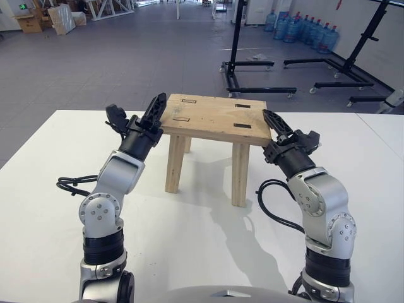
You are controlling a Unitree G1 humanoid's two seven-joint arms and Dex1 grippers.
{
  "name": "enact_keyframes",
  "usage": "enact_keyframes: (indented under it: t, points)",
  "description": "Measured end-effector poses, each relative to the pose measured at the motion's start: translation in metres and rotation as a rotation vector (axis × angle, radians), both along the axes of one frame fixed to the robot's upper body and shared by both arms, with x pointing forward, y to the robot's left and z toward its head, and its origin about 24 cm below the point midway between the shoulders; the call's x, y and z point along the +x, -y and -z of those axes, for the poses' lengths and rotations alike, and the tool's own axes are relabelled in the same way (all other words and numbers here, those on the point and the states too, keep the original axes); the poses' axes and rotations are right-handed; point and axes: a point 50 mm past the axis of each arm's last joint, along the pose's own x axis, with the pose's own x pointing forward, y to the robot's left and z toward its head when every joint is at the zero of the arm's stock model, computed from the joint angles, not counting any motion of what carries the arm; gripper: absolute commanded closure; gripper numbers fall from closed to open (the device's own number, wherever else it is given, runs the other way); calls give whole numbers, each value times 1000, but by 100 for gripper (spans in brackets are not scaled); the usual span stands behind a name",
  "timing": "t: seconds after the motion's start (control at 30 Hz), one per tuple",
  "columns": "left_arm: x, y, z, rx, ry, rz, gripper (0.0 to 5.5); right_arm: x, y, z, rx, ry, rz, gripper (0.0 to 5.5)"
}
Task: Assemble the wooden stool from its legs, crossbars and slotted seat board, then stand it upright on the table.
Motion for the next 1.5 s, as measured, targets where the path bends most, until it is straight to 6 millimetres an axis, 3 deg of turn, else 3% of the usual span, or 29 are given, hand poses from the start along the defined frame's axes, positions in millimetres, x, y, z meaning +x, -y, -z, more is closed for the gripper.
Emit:
enact_keyframes:
  t: [0.1,0.17,0.3,0.43,0.67,0.9,1.23,1.5]
  points:
    - [0,0,0,2,4,-2,397,-2,8,-8,-12,91,22,236]
    - [-1,0,-1,7,31,7,397,-6,14,-13,-109,190,7,236]
    - [-9,-2,-13,82,162,41,397,-9,38,0,-214,228,28,236]
    - [-10,-1,-14,134,197,57,397,-3,40,14,-239,176,25,236]
    - [-7,-1,-10,151,189,53,397,-7,41,28,-165,116,39,236]
    - [-7,0,-10,166,195,49,397,-13,54,27,-31,71,135,236]
    - [-8,5,-10,155,213,65,397,-2,53,6,-42,114,151,52]
    - [-10,6,-12,156,232,68,397,5,64,15,-96,33,276,52]
